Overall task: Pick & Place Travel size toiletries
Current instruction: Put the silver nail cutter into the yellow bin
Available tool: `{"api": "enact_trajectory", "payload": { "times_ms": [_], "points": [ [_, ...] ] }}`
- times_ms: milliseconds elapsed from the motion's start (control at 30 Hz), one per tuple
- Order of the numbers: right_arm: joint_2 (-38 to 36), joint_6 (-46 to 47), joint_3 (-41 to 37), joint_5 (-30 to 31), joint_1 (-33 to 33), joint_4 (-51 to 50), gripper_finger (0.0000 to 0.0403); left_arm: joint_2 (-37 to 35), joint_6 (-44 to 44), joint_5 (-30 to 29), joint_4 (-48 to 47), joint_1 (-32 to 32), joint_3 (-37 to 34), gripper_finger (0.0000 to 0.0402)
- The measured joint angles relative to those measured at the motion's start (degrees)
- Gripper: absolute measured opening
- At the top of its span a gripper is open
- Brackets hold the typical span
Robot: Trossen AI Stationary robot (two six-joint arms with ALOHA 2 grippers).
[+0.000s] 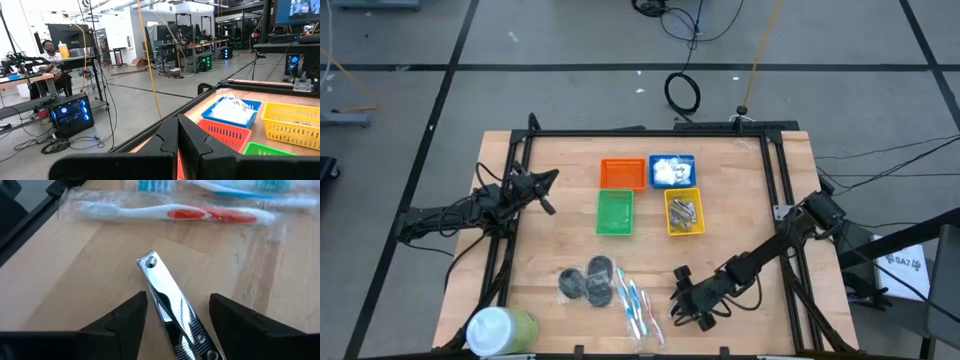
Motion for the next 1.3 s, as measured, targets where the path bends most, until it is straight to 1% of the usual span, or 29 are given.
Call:
{"api": "enact_trajectory", "payload": {
  "times_ms": [167,500,633,733,933,1167,1300],
  "points": [
    [-0.06,1.95,0.09,1.36,0.03,-3.24,0.0183,0.00,0.00,-0.01,-0.01,-0.02,0.00,0.0001],
    [-0.06,1.21,-0.07,0.91,-0.17,-3.50,0.0080,0.00,0.00,-0.01,-0.01,0.00,0.00,0.0001],
    [-0.07,1.16,-0.10,1.20,-0.24,-3.54,0.0049,0.00,0.00,0.00,0.01,-0.01,0.00,0.0001],
    [-0.04,1.16,-0.13,1.22,-0.26,-3.33,0.0044,0.00,0.00,0.01,-0.01,0.00,0.00,0.0001],
    [-1.08,-0.01,-0.33,0.96,-0.26,0.19,0.0052,0.00,0.00,-0.01,-0.01,0.00,0.00,0.0001],
    [-8.67,-3.70,-0.44,1.17,-0.30,-0.31,0.0048,0.00,0.00,0.00,-0.01,-0.02,0.00,0.0001],
    [-13.78,-5.06,-0.44,1.15,-0.28,-2.78,0.0049,0.00,0.00,-0.01,-0.01,-0.02,0.00,0.0001]
  ]
}}
